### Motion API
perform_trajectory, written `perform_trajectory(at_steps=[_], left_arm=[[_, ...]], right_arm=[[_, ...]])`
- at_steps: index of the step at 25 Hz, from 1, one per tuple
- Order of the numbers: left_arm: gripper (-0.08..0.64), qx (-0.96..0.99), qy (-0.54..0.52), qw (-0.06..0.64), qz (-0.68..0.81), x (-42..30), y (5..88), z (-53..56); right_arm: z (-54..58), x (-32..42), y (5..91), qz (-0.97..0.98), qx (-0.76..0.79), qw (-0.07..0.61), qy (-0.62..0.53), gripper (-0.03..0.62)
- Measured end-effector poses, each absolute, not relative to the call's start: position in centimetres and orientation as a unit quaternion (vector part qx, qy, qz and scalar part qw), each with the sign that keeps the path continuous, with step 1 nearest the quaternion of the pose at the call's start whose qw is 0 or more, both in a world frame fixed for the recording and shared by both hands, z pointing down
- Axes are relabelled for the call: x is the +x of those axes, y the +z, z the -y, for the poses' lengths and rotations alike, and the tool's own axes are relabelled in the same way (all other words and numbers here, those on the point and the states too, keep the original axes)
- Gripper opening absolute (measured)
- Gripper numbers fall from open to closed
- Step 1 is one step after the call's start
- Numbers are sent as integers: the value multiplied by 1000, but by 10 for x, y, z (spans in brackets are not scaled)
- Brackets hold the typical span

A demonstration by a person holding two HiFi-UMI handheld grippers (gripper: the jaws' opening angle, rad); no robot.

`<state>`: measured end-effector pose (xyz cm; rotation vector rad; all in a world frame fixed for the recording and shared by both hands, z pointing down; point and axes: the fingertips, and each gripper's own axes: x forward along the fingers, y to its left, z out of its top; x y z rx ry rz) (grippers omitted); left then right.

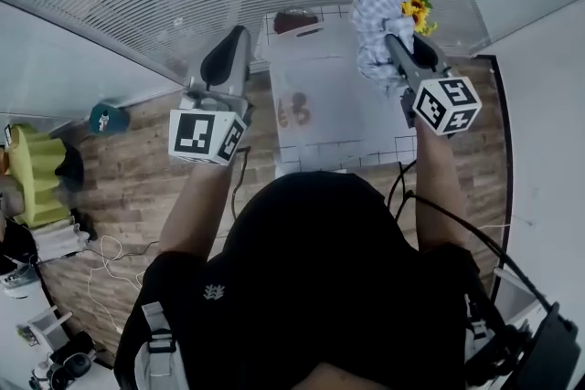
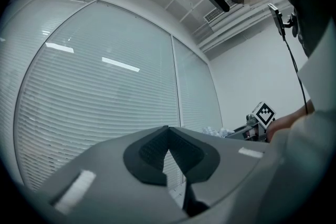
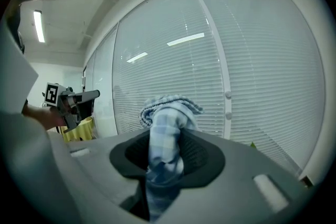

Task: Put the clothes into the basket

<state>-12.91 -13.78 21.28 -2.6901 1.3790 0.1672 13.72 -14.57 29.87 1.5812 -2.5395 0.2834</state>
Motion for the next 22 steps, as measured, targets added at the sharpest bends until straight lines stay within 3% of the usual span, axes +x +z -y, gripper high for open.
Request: perform_trajectory(at_steps=[22], left_arm=[[6, -846, 53, 59, -527, -211, 199, 99]], right_arm=[[149, 24, 254, 906, 416, 50, 59, 129]])
